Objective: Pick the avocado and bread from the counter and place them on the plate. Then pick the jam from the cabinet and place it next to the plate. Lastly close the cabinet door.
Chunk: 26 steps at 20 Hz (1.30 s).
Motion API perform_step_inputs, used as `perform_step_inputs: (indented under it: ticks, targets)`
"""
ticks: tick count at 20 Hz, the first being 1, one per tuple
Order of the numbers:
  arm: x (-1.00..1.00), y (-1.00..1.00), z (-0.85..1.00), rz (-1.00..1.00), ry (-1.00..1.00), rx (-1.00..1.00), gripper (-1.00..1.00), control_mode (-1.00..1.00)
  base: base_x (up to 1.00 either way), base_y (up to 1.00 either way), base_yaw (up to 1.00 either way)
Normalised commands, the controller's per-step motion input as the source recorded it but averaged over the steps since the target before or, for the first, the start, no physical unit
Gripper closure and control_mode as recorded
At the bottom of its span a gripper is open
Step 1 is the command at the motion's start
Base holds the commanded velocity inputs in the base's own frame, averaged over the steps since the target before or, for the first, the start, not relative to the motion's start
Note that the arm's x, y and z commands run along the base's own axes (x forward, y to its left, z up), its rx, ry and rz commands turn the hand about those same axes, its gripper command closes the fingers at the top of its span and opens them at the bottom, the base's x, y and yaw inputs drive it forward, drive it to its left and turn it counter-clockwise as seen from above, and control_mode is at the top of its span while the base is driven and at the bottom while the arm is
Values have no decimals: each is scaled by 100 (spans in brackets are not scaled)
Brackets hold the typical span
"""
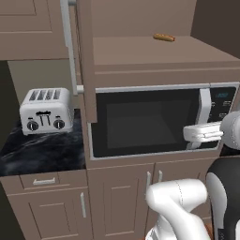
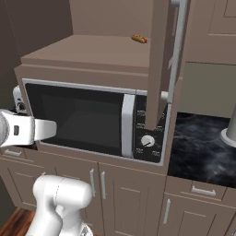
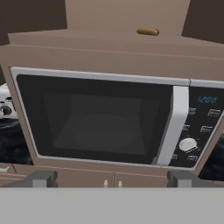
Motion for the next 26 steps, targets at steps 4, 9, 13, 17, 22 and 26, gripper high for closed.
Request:
perform_step_inputs:
  ticks: [4,9,13,17,22,26]
  targets:
    - [0,0,0,0,0,0,-100,-100,0,-1,0]
    - [-33,-6,3,1,-20,0,-100,-100,0,0,0]
    - [-52,-4,31,3,-27,0,-100,-100,0,0,0]
    - [-47,-34,38,3,-15,0,-100,-100,0,0,0]
    - [-57,-33,43,1,-11,0,-100,-100,0,0,0]
    - [-48,-36,49,1,-11,0,-100,-100,0,0,0]
